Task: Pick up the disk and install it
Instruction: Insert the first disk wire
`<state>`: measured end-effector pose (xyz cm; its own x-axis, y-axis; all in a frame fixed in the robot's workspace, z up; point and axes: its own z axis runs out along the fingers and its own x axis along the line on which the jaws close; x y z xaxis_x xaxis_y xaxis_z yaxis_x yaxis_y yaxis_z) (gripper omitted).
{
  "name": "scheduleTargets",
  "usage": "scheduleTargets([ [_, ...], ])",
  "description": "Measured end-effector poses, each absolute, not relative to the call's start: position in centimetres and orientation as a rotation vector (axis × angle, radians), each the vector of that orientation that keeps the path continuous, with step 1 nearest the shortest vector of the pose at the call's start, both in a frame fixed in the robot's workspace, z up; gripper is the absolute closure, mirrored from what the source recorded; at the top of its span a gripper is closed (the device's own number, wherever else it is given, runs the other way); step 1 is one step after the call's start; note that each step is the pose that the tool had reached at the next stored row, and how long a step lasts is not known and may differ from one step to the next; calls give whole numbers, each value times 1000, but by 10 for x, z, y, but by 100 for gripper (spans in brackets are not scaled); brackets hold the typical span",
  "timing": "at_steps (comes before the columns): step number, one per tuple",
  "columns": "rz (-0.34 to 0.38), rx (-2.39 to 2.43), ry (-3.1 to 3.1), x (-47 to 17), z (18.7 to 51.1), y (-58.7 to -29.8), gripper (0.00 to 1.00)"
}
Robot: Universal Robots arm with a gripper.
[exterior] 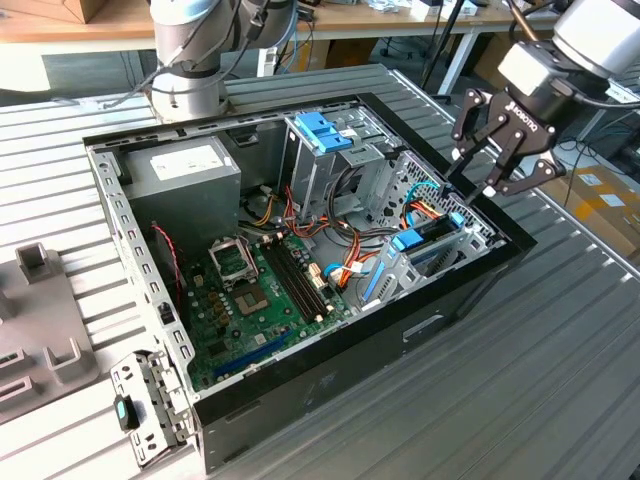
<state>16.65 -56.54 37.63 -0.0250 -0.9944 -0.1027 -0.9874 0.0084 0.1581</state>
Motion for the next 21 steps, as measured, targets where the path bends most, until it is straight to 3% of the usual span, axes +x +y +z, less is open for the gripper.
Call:
scheduleTargets([
  [21, -288, 2167, -2204, 154, 368, -563, 52],
])
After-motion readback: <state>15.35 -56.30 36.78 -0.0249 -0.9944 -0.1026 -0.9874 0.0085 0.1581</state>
